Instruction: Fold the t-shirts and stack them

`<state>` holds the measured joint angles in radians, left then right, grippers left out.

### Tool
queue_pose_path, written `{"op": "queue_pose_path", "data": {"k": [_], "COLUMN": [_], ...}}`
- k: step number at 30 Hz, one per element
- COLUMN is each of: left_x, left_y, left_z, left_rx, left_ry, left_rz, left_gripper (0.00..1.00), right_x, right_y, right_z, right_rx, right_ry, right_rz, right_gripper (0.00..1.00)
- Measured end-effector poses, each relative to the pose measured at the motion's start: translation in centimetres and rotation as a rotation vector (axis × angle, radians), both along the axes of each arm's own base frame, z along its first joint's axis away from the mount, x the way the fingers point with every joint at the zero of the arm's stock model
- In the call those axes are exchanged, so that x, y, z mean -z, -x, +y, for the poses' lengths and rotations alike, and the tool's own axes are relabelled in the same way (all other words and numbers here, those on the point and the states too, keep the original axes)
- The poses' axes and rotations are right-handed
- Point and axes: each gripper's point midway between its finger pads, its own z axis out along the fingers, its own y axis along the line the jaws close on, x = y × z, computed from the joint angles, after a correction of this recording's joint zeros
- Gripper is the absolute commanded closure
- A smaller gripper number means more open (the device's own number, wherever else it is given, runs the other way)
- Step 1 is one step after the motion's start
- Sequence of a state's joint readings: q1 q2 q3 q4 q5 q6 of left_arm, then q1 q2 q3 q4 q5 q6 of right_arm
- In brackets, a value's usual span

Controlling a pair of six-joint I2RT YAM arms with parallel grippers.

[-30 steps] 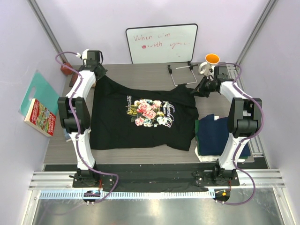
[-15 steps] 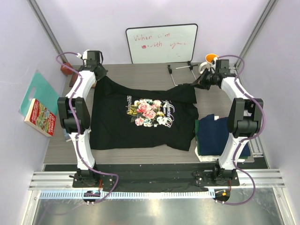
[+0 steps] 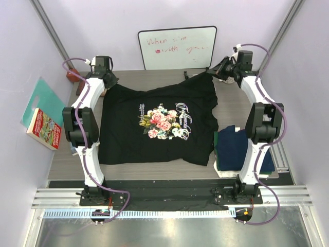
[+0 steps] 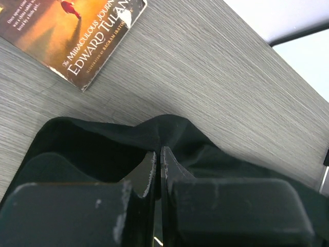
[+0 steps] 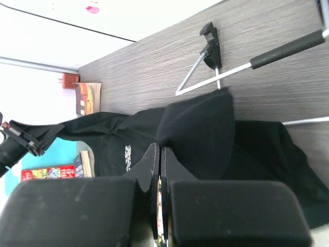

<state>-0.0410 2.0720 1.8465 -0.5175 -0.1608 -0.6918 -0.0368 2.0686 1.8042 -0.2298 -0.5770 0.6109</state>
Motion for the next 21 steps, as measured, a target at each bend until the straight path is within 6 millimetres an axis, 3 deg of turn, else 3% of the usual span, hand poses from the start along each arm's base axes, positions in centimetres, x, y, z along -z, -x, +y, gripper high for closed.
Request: {"op": "queue_pose_path", "data": {"k": [5, 9, 13, 16, 21], "left_x": [-0.1, -1.1, -3.6, -5.0, -6.2], "left_y": [0.0, -0.6, -1.6, -2.1, -3.1], "left_z": [-0.3, -0.2, 0.0, 0.3, 1.0], "left_rx": [0.010, 0.016, 0.008, -0.004, -0.028], "left_ry": [0.004, -0.005, -0.019, -0.030, -0.045], "left_rz": [-0.001, -0.024, -0.084, -0.118, -0.145], "left_gripper": [1.00, 1.00, 1.00, 1.00, 1.00], "right_x": [5.0, 7.0, 4.6, 0.6, -5.5], "right_y": [-2.0, -3.7, -6.3, -8.1, -9.2], "right_z": [1.1, 2.2, 2.8, 3.1, 3.5], "right_rx": [-0.011, -0.021, -0.025, -0.031, -0.054], "right_ry": [-0.064, -0.105, -0.144, -0.177, -0.238], "right_rz": [0.059, 0.070, -0.008, -0.110, -0.258], "right_gripper": [0.99, 0.99, 0.99, 0.99, 0.99]}}
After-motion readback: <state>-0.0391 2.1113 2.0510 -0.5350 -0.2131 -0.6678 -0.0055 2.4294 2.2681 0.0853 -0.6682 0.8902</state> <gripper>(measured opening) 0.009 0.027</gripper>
